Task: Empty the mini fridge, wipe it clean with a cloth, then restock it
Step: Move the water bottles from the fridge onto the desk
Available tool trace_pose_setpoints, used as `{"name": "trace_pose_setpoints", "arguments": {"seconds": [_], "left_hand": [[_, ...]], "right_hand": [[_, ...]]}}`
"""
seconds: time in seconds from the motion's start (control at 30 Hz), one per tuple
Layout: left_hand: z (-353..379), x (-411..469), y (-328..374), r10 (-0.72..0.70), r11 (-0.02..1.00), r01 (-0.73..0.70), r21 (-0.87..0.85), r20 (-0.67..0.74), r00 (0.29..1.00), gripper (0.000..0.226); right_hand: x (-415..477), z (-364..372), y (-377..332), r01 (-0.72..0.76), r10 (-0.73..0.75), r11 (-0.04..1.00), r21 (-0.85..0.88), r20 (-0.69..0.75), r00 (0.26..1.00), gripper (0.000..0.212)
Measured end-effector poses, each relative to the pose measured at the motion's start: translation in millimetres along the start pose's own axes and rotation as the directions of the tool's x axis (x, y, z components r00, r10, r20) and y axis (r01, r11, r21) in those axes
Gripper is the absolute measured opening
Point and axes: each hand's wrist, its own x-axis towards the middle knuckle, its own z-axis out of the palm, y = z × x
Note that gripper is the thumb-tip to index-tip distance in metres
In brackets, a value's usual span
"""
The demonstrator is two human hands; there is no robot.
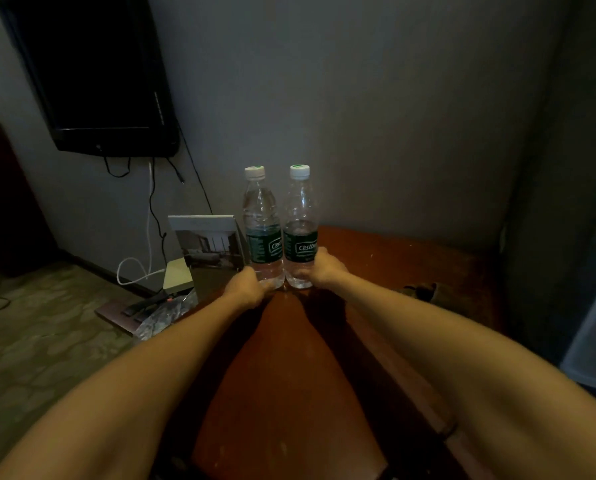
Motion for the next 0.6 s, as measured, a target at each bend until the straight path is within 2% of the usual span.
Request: {"name": "trace_pose_setpoints", "arguments": {"seconds": [0.1, 0.17, 0.27, 0.4, 0.6], "left_hand": [[-12.8, -20.9, 15.6, -0.051, 0.967, 0.005, 0.254, 0.173, 0.984, 0.04], [-20.4, -34.8, 29.3, -0.076, 0.946, 0.001, 0.323, 0.217, 0.973, 0.048], [-30.0, -58.9, 55.8, -0.023, 0.944, -0.066, 0.324, 0.262, 0.965, 0.058], [-28.6, -89.9, 95.6, 0.104, 0.932, -0.208, 0.298, 0.33, 0.938, 0.047], [2.0, -148.3, 158.0, 0.331, 0.872, -0.421, 0.25, 0.331, 0.883, 0.038]], "right_hand": [[-24.5, -15.5, -0.1, -0.014, 0.036, 0.979, -0.203, 0.107, 0.994, 0.027], [-39.5, -24.3, 2.2, -0.014, 0.048, 0.966, -0.258, 0.125, 0.991, 0.034], [-67.1, -42.3, 2.8, 0.026, 0.029, 0.949, -0.315, 0.169, 0.985, 0.047], [-109.9, -82.8, 7.2, 0.072, -0.025, 0.953, -0.295, 0.161, 0.987, 0.041], [-176.6, -133.9, 25.1, 0.114, -0.102, 0.975, -0.189, 0.072, 0.992, 0.03]]}}
